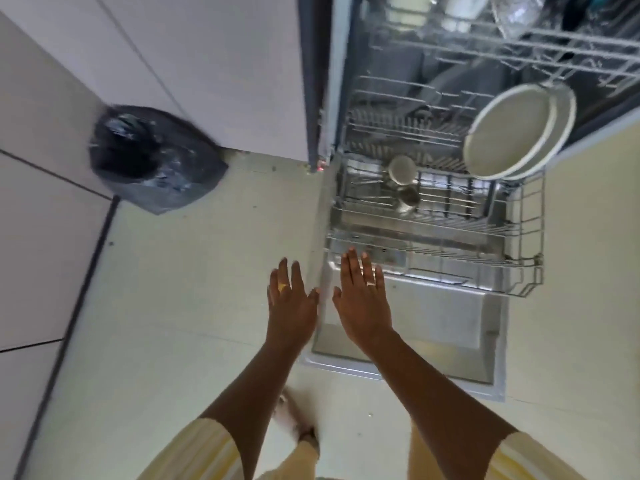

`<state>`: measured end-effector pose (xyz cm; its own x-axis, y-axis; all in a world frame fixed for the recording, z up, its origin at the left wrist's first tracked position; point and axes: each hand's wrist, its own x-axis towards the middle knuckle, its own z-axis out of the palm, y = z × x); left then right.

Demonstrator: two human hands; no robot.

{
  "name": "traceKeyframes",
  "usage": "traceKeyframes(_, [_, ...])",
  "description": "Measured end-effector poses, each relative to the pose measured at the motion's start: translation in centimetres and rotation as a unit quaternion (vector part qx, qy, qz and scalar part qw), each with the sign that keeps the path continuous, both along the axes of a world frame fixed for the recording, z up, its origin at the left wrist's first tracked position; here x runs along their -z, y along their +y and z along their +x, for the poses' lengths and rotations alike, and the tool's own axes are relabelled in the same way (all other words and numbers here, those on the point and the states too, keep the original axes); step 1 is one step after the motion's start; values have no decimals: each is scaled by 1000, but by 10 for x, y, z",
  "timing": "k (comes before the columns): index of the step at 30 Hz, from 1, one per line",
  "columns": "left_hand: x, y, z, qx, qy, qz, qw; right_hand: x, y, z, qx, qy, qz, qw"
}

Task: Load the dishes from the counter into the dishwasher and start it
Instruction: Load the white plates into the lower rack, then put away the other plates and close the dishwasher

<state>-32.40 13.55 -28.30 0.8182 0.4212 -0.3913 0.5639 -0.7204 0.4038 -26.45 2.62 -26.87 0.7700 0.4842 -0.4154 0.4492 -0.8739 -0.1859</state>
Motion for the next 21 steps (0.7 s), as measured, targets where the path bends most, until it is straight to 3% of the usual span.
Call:
traceKeyframes(6, [-100,95,-76,-84,-9,33,996,-102,104,-68,-28,-62,20,997])
traceKeyframes(10, [-164,133,-96,-140,-55,24,988,-155,152,-88,-54,-28,49,997])
traceKeyframes(12, [-184,148,-99,-150,-36,14,988,-172,171,-90,-81,-2,65,995])
traceKeyframes(21, [-251,233,-53,-203,-76,18,976,-234,249,-42,-121,-50,96,987])
